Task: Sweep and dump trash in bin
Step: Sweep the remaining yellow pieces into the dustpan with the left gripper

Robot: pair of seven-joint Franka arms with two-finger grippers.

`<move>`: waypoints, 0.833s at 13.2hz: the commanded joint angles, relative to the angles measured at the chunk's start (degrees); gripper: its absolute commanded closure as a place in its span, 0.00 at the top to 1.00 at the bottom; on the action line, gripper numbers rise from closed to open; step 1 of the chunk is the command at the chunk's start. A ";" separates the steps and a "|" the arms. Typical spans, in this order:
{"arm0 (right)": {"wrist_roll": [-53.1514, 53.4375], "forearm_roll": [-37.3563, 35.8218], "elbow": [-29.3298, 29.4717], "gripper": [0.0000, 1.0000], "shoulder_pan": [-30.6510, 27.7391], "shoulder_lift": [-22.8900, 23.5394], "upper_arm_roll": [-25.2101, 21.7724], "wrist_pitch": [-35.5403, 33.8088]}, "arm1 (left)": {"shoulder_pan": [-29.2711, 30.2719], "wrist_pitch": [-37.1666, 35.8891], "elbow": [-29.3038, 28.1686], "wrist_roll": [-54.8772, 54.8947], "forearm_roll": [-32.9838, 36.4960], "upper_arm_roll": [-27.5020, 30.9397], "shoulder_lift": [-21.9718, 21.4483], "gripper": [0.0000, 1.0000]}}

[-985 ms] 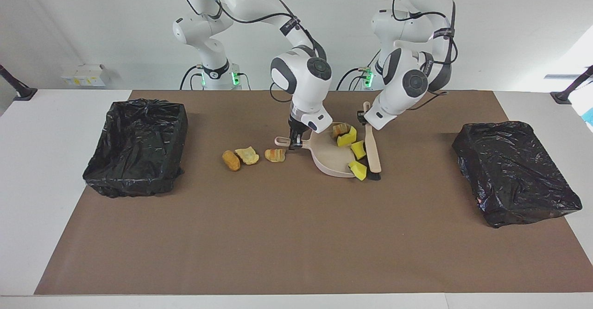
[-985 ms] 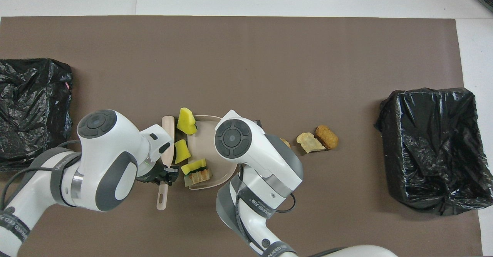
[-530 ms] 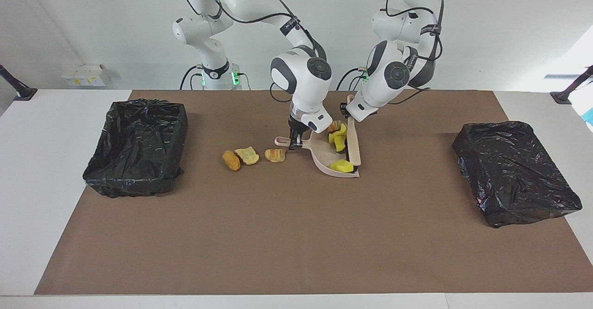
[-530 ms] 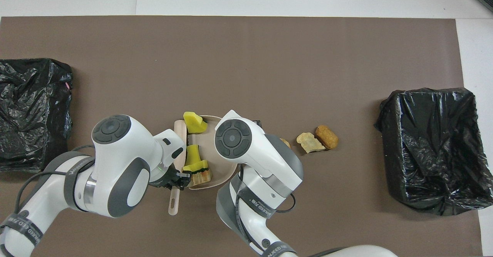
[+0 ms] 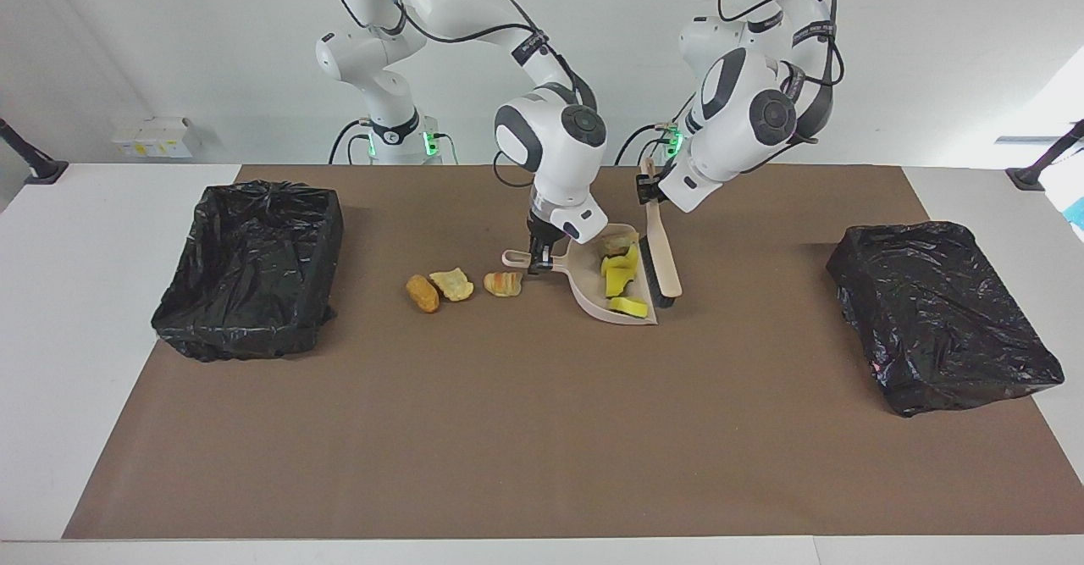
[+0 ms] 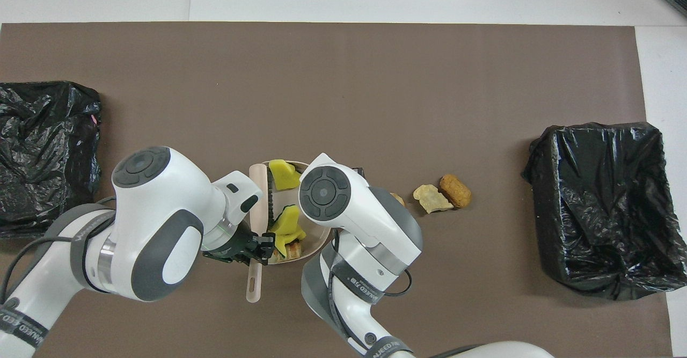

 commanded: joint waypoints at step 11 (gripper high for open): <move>-5.18 -1.15 -0.62 0.00 -9.54 -10.00 0.32 -1.59 | 15.37 -14.69 9.14 18.34 12.51 -0.08 -2.93 0.00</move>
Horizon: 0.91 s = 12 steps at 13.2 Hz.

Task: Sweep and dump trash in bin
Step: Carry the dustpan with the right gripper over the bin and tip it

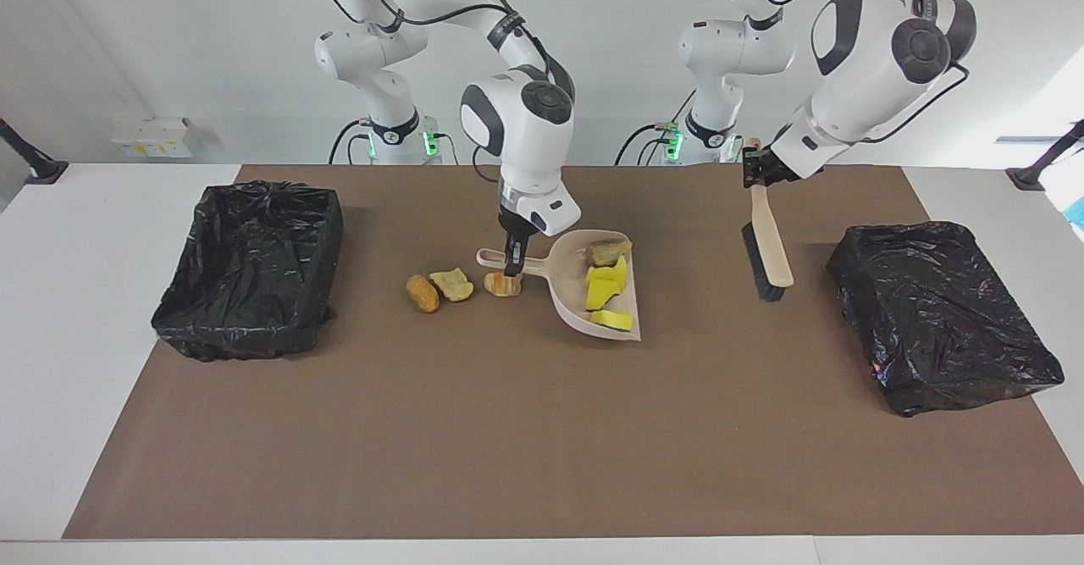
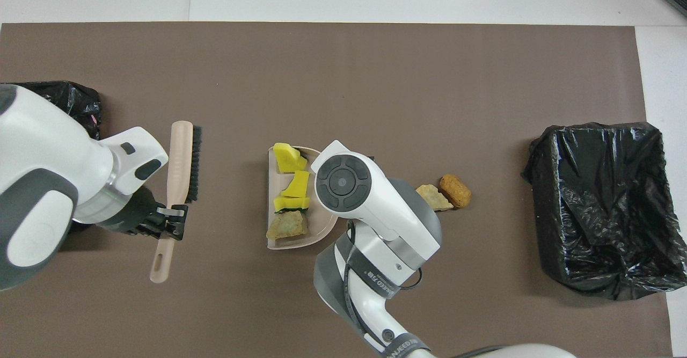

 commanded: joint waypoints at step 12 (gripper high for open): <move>-39.94 2.54 -0.91 0.00 -29.13 -9.28 0.51 -5.18 | -30.83 22.98 -20.87 -24.95 -9.51 -1.54 -0.98 0.00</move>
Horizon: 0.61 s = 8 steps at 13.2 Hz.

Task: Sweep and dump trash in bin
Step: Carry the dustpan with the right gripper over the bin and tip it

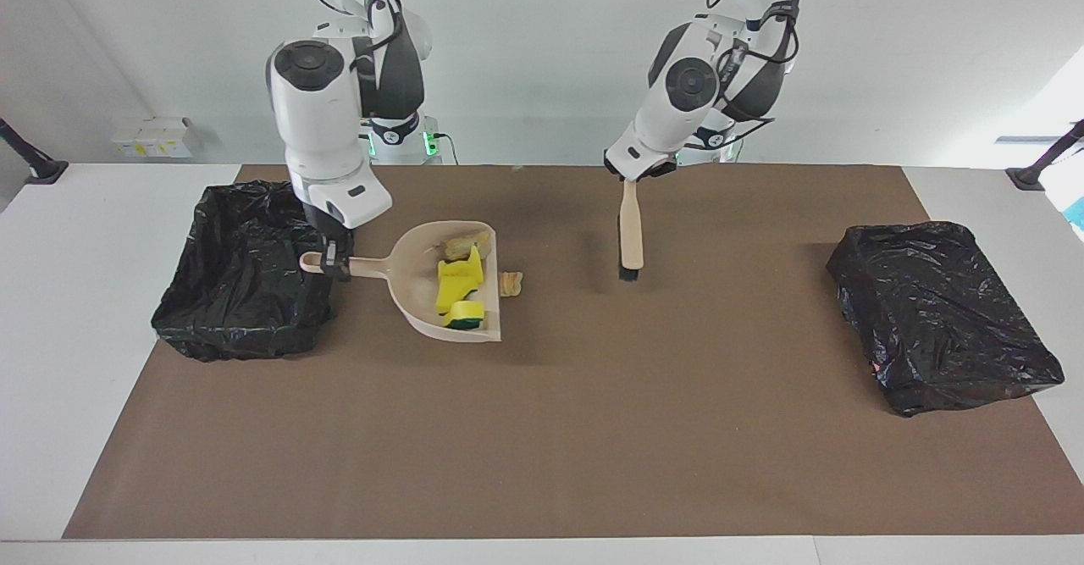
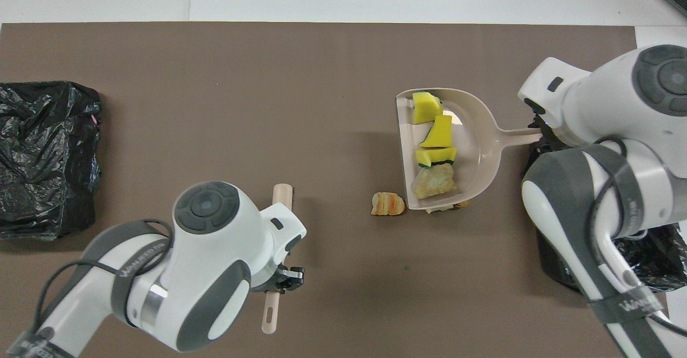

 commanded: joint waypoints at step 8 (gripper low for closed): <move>-35.41 2.05 -2.72 0.00 -27.11 -3.51 0.55 -0.05 | -6.38 11.35 -8.82 -3.98 -3.52 1.41 -1.33 0.00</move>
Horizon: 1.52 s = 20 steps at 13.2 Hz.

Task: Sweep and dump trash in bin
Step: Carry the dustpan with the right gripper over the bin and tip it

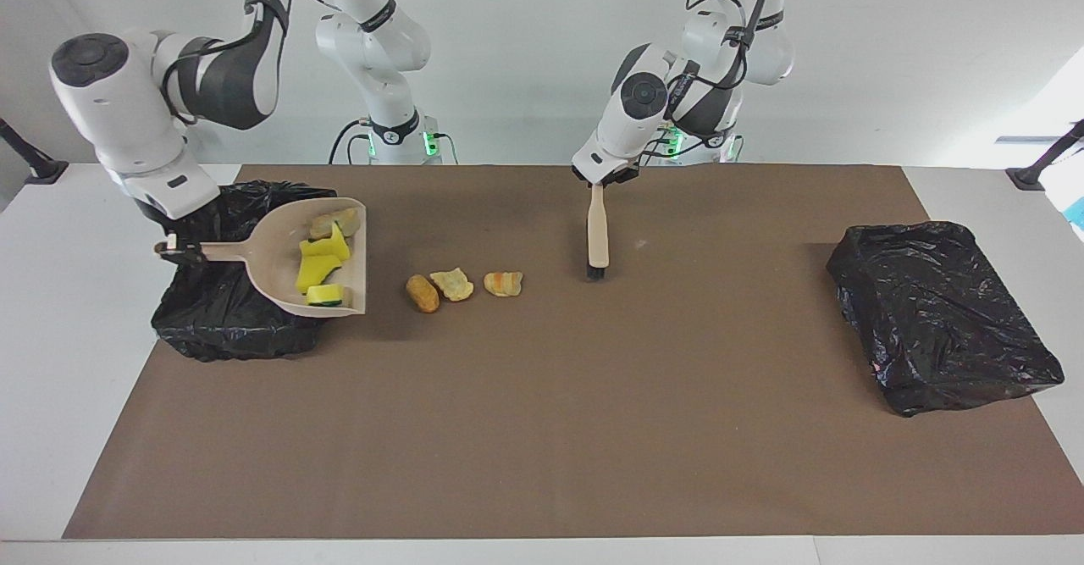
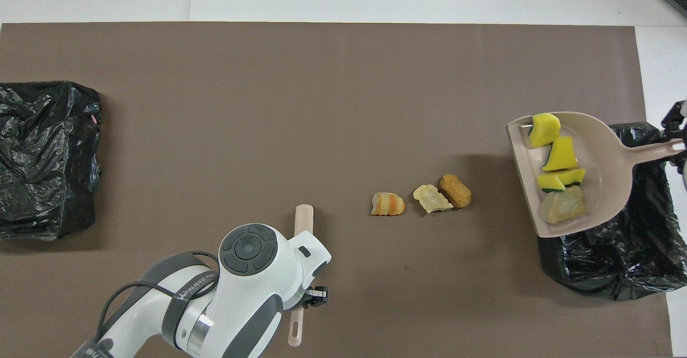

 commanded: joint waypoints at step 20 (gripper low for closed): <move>25.95 -46.62 -17.85 0.00 -2.31 -18.03 1.32 1.19 | 1.83 3.59 -1.09 -4.91 0.64 1.57 -1.36 1.00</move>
